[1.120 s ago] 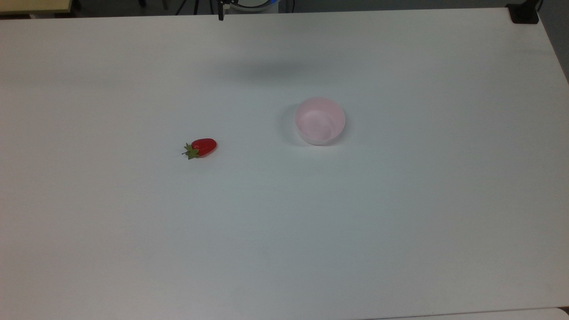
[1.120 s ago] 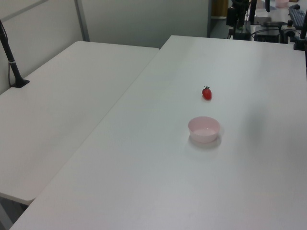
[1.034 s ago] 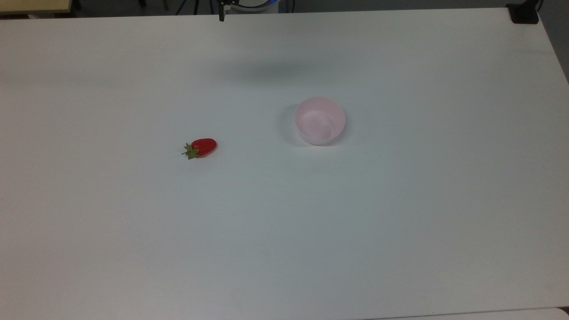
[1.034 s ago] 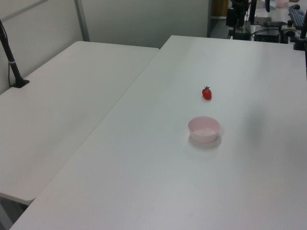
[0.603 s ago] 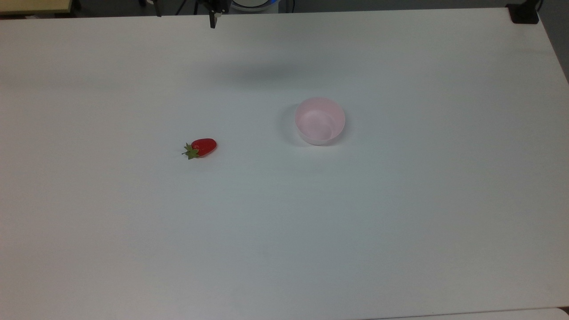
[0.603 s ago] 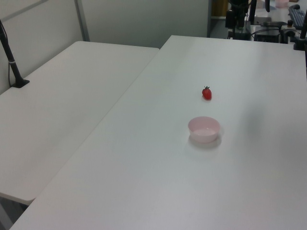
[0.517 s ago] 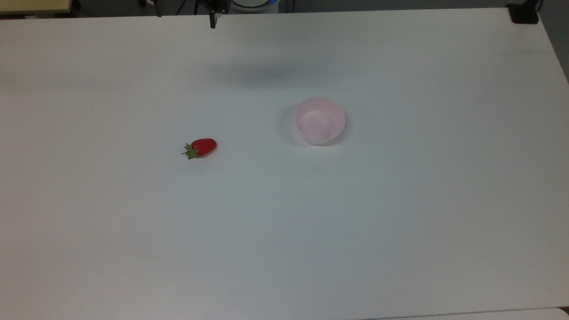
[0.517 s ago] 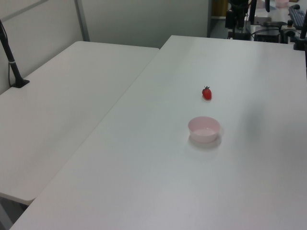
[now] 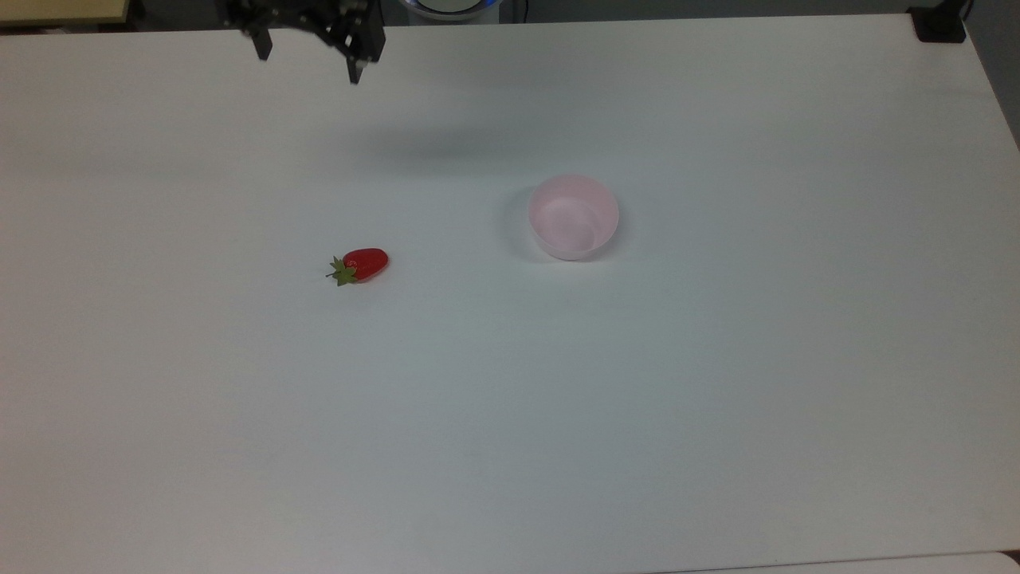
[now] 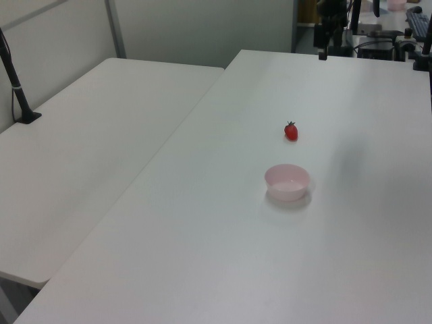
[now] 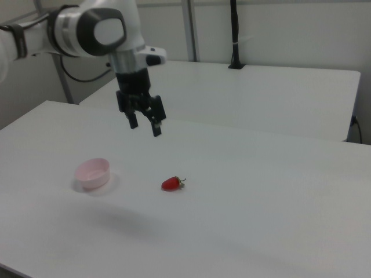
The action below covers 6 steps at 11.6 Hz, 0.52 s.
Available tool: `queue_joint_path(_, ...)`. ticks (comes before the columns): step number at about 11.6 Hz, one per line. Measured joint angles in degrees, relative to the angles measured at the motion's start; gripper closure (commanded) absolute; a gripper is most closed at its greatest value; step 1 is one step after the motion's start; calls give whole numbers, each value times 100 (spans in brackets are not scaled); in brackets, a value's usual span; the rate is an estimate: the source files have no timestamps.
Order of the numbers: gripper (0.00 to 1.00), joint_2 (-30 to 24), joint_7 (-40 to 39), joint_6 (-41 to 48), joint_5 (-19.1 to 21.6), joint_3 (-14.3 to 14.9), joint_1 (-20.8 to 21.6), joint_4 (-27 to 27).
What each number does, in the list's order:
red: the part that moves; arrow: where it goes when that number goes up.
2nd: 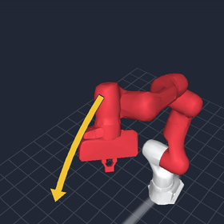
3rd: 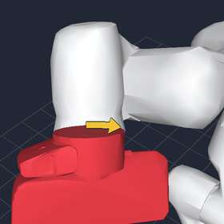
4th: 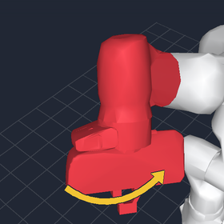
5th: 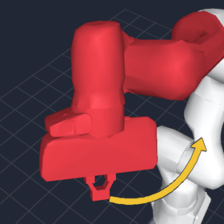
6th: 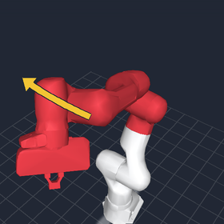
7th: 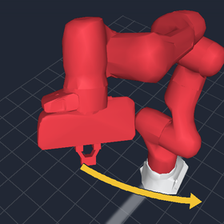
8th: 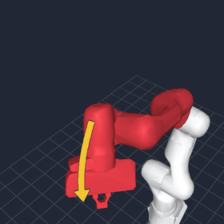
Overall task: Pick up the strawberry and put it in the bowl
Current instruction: 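Lower the open gripper down onto the red strawberry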
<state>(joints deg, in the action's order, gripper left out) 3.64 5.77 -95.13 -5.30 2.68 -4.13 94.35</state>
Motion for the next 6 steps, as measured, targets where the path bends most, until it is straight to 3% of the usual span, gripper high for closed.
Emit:
queue_joint_path(4,3,700,21,-667,12,8,-332,81)
queue_joint_path(6,3,1016,406,-1198,24,9,-362,239)
